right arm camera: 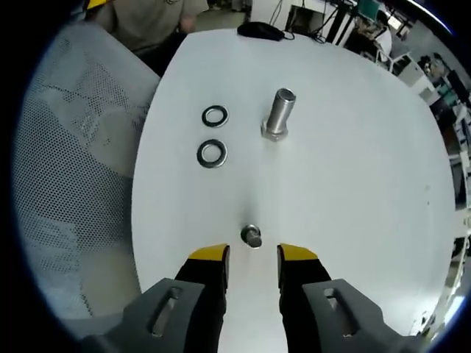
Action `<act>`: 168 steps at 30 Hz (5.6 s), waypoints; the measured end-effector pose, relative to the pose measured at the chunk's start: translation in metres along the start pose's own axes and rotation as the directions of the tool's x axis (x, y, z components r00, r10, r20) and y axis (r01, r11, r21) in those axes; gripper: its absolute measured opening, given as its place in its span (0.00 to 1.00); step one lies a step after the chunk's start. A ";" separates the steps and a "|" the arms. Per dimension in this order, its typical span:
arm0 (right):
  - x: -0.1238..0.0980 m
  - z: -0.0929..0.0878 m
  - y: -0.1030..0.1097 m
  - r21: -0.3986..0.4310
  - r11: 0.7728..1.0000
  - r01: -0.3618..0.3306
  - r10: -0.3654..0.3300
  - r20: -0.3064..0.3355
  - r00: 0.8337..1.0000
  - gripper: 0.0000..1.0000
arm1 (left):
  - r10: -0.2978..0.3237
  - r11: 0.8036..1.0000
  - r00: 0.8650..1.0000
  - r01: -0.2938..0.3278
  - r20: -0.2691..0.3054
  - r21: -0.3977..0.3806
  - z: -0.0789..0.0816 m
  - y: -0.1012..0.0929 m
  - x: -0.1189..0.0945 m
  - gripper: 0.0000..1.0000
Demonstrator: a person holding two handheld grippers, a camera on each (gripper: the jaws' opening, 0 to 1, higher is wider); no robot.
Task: Place the washer onto the threaded stud by aligning its center hole with the stud, sliding it down to the base, and recovering from edge contact or off-axis alignment until the washer reaches the visible bottom stop.
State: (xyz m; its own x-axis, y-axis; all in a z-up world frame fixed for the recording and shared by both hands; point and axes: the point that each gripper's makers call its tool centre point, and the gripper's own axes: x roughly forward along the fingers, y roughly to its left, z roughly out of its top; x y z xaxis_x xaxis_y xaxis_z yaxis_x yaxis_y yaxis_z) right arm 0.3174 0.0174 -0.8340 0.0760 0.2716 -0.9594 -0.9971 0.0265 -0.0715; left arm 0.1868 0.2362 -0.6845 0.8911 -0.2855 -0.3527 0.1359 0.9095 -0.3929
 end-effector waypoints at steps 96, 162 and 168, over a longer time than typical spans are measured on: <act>0.050 0.080 0.050 -0.103 0.986 -0.130 0.123 -0.069 0.990 0.30 | 0.083 0.971 0.966 -0.023 -0.246 0.240 -0.039 0.006 0.001 0.14; -0.007 0.129 -0.003 -0.107 0.994 0.029 -0.027 0.017 0.999 0.23 | 0.070 0.977 0.971 -0.020 -0.229 0.215 -0.037 0.006 0.000 0.14; -0.003 0.130 -0.015 -0.106 0.993 0.055 -0.054 0.009 0.999 0.23 | 0.070 0.977 0.971 -0.021 -0.227 0.213 -0.037 0.005 0.000 0.14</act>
State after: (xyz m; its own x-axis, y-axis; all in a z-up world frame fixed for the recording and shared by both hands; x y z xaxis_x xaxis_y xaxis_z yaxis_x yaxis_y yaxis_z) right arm 0.3332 0.1415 -0.7945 0.1299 0.2780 -0.9518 -0.9864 -0.0611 -0.1525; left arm 0.1717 0.2301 -0.7176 0.7767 -0.2820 -0.5632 0.2065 0.9588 -0.1952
